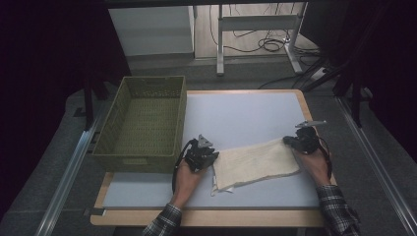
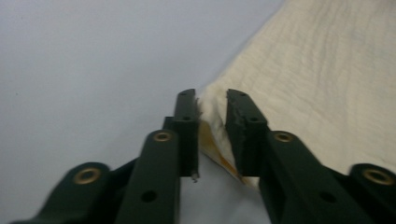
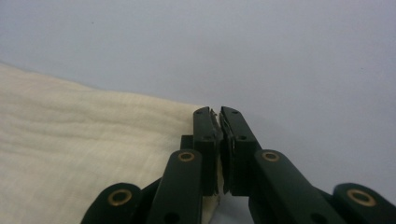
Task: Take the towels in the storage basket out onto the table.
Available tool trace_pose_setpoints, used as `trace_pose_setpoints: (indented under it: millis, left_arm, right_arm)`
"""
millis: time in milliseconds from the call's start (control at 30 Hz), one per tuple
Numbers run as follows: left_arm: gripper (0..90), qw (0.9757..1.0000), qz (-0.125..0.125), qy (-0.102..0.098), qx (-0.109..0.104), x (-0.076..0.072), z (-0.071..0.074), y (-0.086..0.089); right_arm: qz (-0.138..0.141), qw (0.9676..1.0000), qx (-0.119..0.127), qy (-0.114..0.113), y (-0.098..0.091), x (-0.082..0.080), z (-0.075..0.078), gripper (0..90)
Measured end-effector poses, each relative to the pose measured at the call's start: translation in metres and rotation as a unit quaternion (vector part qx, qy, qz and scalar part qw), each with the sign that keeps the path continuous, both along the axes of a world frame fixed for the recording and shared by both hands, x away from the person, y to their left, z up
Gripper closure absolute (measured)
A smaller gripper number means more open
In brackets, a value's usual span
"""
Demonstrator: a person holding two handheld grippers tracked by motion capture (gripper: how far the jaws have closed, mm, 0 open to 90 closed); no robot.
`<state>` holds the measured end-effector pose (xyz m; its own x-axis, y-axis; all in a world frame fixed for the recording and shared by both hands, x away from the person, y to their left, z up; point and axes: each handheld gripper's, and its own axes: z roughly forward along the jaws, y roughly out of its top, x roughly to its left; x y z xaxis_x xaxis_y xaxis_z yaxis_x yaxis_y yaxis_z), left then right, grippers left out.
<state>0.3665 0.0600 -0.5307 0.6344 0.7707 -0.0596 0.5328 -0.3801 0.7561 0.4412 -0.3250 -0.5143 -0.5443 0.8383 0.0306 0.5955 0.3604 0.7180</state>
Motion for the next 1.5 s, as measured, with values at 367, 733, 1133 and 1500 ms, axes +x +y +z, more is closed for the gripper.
trace_pose_setpoints:
  millis: [367,733,1133,1500]
  left_arm:
    - [47.8,0.9997,0.025,0.006,0.003,0.015,-0.012,0.004]
    - [43.0,0.9995,0.032,0.005,0.003,0.014,-0.013,0.004]
    - [42.8,0.9995,0.032,0.004,0.004,0.014,-0.013,0.004]
    - [42.9,0.9994,0.033,0.008,0.001,0.015,-0.013,0.005]
  right_arm:
    - [0.028,0.9995,0.013,-0.009,-0.010,-0.035,0.015,53.9]
    - [0.079,0.9968,-0.010,-0.007,0.022,-0.082,0.013,32.8]
    - [0.167,0.9856,0.012,0.020,0.087,-0.108,0.003,31.3]
    - [0.248,0.9682,0.016,0.025,0.161,-0.130,-0.004,42.7]
